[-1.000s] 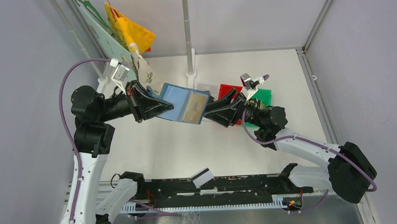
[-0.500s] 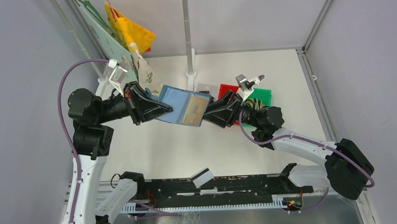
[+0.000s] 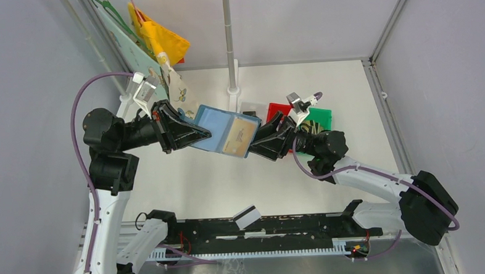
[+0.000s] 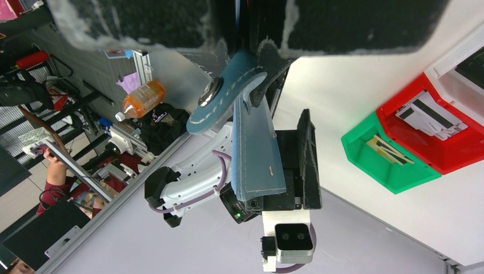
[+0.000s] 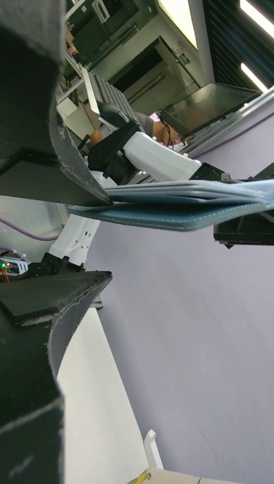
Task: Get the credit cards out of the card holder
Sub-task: Remove the credit card from the card holder.
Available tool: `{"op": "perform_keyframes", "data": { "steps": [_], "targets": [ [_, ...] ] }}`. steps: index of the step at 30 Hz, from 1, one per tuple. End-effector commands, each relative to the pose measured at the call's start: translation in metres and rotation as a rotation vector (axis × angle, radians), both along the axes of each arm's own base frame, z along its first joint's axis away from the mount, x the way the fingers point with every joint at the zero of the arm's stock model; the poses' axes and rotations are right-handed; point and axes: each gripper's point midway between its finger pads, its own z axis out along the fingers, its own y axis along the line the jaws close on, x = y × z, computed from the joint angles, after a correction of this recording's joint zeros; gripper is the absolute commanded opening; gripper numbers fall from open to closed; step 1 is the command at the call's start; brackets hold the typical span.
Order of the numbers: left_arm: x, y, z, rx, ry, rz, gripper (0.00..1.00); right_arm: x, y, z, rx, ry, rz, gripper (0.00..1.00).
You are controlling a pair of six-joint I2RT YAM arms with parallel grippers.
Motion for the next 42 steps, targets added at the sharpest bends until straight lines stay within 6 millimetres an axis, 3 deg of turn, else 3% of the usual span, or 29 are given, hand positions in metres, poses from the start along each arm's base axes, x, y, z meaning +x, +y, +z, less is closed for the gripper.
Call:
{"op": "perform_keyframes", "data": {
  "steps": [1, 9, 15, 21, 28, 36, 37, 40, 42],
  "targets": [
    [-0.014, 0.002, 0.023, -0.023, -0.08, -0.011, 0.02, -0.025, -0.012, 0.021, 0.057, -0.13, 0.046, 0.49],
    [-0.013, 0.002, 0.023, -0.023, -0.078, -0.007, 0.02, -0.048, -0.025, 0.037, 0.126, -0.218, 0.111, 0.37],
    [-0.013, 0.002, 0.024, -0.026, -0.079, -0.003, 0.02, -0.054, -0.028, 0.042, 0.14, -0.25, 0.123, 0.34],
    [-0.013, 0.002, 0.025, -0.027, -0.078, 0.001, 0.02, -0.048, -0.025, 0.049, 0.145, -0.228, 0.112, 0.2],
    [-0.014, 0.002, 0.024, -0.027, -0.079, -0.002, 0.02, -0.036, -0.017, 0.05, 0.126, -0.178, 0.086, 0.17],
    [-0.014, 0.002, 0.024, -0.026, -0.079, -0.002, 0.02, -0.021, -0.009, 0.045, 0.073, -0.126, 0.037, 0.07],
    [-0.014, 0.002, 0.024, -0.026, -0.079, -0.003, 0.02, -0.018, -0.006, 0.044, 0.058, -0.112, 0.025, 0.08],
    [-0.014, 0.002, 0.023, -0.026, -0.079, -0.003, 0.02, -0.007, 0.0, 0.04, 0.016, -0.069, -0.011, 0.3],
    [-0.014, 0.002, 0.023, -0.026, -0.078, -0.002, 0.02, -0.002, 0.002, 0.038, -0.005, -0.048, -0.028, 0.36]
  ]
}}
